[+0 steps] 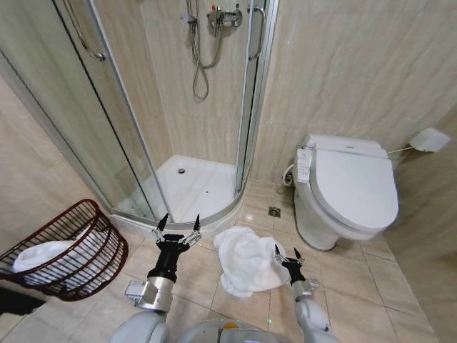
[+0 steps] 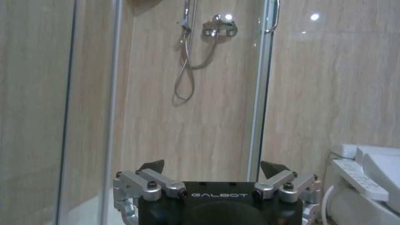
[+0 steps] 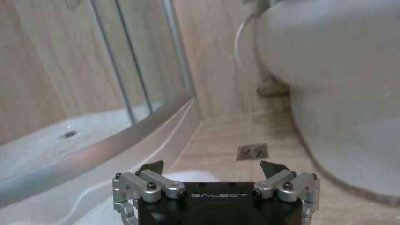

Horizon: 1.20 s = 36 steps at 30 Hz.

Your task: Discard the used towel into the hamper.

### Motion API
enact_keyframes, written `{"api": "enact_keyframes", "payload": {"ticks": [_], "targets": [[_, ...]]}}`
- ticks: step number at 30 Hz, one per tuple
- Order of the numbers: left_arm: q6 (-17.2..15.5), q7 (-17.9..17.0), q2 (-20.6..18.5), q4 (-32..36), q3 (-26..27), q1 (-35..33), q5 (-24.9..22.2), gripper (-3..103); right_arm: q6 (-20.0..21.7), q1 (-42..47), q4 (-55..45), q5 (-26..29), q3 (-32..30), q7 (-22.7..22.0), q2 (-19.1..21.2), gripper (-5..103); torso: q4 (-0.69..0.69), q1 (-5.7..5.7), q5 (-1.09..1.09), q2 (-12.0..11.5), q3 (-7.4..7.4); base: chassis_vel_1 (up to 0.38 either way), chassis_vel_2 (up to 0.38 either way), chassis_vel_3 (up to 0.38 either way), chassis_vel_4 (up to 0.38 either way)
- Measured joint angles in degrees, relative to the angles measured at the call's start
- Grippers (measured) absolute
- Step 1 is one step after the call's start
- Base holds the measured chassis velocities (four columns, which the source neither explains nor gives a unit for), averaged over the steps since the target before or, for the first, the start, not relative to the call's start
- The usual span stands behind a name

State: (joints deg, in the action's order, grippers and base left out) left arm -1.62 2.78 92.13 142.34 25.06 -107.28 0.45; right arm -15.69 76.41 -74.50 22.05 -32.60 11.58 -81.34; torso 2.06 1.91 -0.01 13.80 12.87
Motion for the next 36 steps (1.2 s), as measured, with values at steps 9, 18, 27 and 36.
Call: {"api": "enact_keyframes", "payload": {"ticks": [9,18,27,36], "targets": [[0.0,0.0,0.0,0.0,0.0,0.0,0.0,100,1.2,-6.5,9.4,-3.9,4.0,3.2,0.3,100,0.0,0.09,0.01,0.3,0.17,0.0,0.0,0.0,0.0],[0.0,0.0,0.0,0.0,0.0,0.0,0.0,100,2.1,-14.2,21.3,-5.6,6.3,4.8,0.2,100,0.01,0.14,0.02,0.4,0.25,0.0,0.0,0.0,0.0],[0.0,0.0,0.0,0.0,0.0,0.0,0.0,100,3.2,-17.7,27.8,-6.3,7.1,7.2,-0.1,101,0.01,0.17,0.01,0.5,0.31,0.0,0.0,0.0,0.0],[0.0,0.0,0.0,0.0,0.0,0.0,0.0,100,-0.7,-17.7,32.0,-9.3,5.4,8.8,0.5,70,0.01,0.19,0.01,0.6,0.35,0.0,0.0,0.0,0.0]]}}
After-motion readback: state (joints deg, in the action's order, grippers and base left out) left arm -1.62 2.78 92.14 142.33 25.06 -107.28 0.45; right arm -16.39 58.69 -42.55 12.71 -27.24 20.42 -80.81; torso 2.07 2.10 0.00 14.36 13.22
